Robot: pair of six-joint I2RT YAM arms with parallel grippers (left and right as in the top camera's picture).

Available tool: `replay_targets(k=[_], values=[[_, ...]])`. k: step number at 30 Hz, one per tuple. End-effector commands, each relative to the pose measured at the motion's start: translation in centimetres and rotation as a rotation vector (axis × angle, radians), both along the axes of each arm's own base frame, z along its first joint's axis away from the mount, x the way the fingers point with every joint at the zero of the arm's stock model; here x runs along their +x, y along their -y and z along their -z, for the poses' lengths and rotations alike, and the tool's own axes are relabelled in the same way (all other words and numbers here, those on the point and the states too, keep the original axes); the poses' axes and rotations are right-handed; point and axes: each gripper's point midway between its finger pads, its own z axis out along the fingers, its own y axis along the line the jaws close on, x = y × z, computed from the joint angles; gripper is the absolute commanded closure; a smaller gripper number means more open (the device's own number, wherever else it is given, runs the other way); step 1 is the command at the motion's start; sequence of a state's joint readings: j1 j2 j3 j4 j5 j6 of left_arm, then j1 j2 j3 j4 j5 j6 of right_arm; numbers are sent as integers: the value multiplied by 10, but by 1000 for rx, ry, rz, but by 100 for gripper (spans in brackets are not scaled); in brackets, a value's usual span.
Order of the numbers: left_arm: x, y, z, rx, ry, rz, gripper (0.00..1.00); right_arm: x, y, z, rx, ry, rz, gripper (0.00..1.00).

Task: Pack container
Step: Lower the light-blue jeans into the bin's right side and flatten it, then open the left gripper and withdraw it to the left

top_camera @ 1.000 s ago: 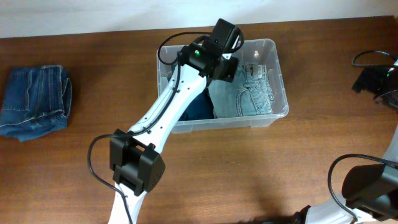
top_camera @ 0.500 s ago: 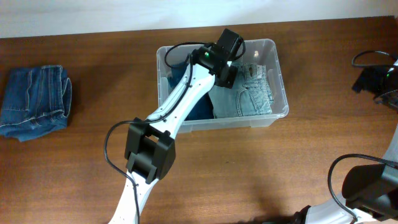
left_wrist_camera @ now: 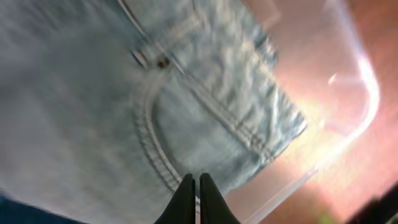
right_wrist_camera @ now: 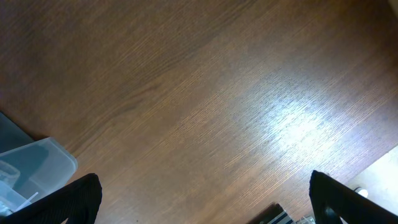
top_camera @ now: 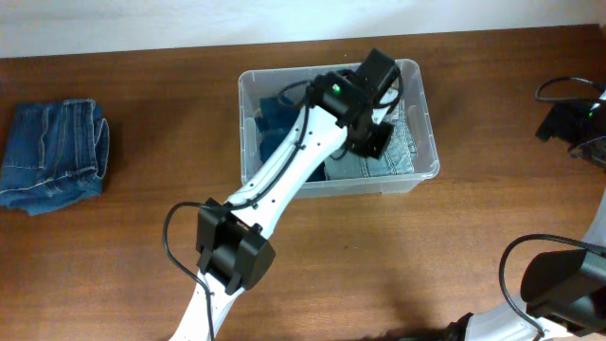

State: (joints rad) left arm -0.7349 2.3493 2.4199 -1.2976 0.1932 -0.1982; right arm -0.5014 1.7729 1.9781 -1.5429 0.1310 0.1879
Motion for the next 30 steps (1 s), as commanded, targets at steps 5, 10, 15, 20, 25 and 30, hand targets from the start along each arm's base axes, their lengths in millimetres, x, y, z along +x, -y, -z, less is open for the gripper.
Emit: replay_targets(k=[5,10,15,20,25,30], values=[[-20,-5,47,42,-118,19,92,-1,2,0,-6,-1,16,2],[-14,-1,51,26,-91,34,84,-1,2,0,-6,-1,16,2],[11,-5,9,-28,16,70,66,-1,2,0,-6,-1,16,2],[51,-55,-75,-11,207,-59,51,-1,2,0,-6,-1,16,2],[79,-147,-151,67,393,-267,4,-1,2,0,-6,-1,16,1],[104,-277,-180,237,481,-550,1,-1,2,0,-6,-1,16,1]])
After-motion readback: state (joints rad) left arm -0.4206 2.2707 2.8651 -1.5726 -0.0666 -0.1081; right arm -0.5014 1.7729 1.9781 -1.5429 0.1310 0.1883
